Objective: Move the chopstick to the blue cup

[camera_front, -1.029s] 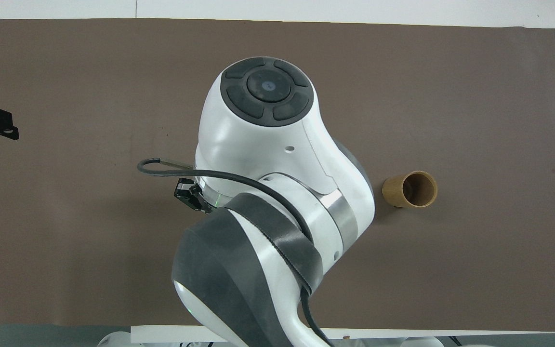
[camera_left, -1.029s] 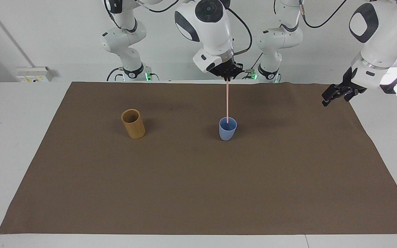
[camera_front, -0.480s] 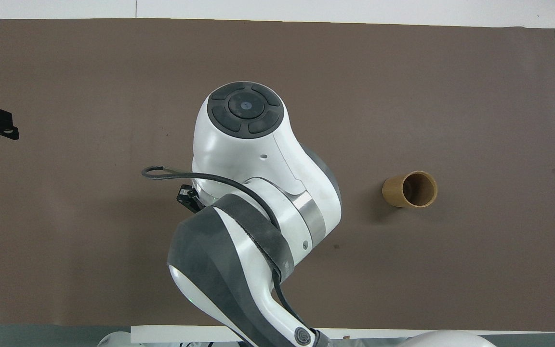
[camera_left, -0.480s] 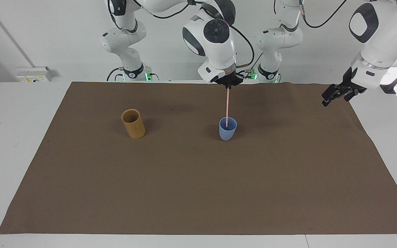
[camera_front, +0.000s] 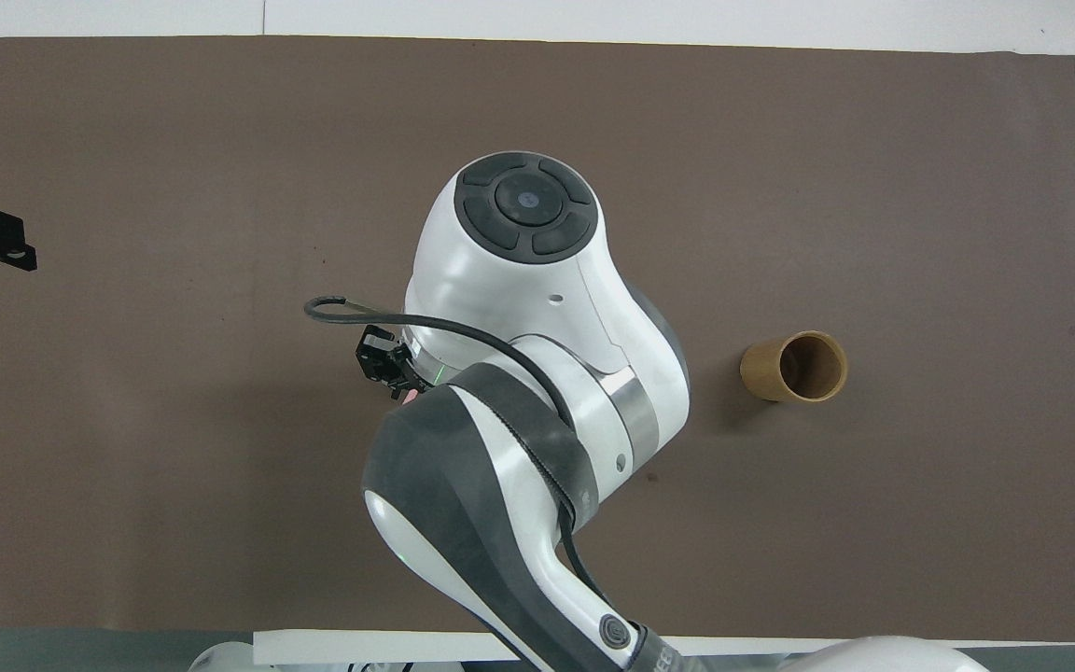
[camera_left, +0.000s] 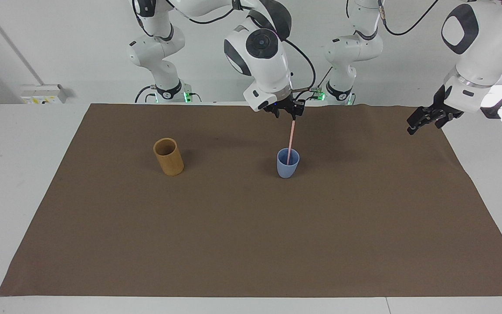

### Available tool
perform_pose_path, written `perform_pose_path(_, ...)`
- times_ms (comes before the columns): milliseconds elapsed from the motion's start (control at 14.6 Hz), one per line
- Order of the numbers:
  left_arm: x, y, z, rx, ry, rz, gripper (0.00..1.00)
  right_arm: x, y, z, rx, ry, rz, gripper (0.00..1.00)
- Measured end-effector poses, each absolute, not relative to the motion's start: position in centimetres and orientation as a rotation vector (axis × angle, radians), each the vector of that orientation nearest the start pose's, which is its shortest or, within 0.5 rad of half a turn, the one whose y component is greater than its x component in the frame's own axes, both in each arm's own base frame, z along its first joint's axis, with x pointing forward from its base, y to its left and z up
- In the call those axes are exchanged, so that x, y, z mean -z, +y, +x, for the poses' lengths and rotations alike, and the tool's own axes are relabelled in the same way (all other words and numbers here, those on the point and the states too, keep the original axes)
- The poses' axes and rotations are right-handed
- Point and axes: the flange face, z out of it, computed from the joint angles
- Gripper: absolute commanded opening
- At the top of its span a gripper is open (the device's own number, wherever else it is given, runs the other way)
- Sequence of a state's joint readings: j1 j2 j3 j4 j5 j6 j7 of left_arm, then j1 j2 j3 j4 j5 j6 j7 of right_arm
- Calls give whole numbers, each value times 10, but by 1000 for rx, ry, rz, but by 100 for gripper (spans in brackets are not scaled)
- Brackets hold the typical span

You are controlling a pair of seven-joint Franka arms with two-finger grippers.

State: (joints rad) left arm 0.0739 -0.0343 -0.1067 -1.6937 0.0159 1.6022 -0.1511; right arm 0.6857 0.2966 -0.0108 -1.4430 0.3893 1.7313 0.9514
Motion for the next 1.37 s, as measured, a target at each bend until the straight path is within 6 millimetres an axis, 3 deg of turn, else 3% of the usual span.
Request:
perform_pose_path(137, -588, -17, 543, -86, -183, -3110, 100, -553, 404, 506, -289, 505, -2868, 100)
perform_pose_path(275, -588, -17, 543, -86, -183, -3110, 100, -581, 347, 535, -177, 474, -2915, 100)
perform_pose_path(412, -588, -17, 543, -86, -183, -3110, 100, -605, 266, 561, -129, 422, -2949, 100)
perform_pose_path(549, -588, -17, 543, -86, -183, -3110, 100, -625, 174, 575, -110, 355, -3007, 100)
perform_pose_path(686, -588, -17, 543, -86, -183, -3110, 100, -645, 93, 570, -120, 260, -3070, 100)
perform_pose_path(824, -588, -17, 543, -86, -183, -3110, 100, -666, 33, 551, -153, 158, -3106, 100)
perform_pose_path(961, -588, -17, 543, -86, -183, -3110, 100, -680, 1, 529, -214, 104, -3116, 100)
perform_pose_path(1029, -588, -17, 543, -86, -183, -3110, 100, -680, -5, 520, -249, 91, -3123, 100)
perform_pose_path(1167, -588, -17, 543, -86, -183, -3110, 100, -669, -6, 509, -299, 58, -3147, 100)
perform_pose_path(1373, -588, -17, 543, -86, -183, -3110, 100, -662, -4, 510, -301, 29, -3161, 100)
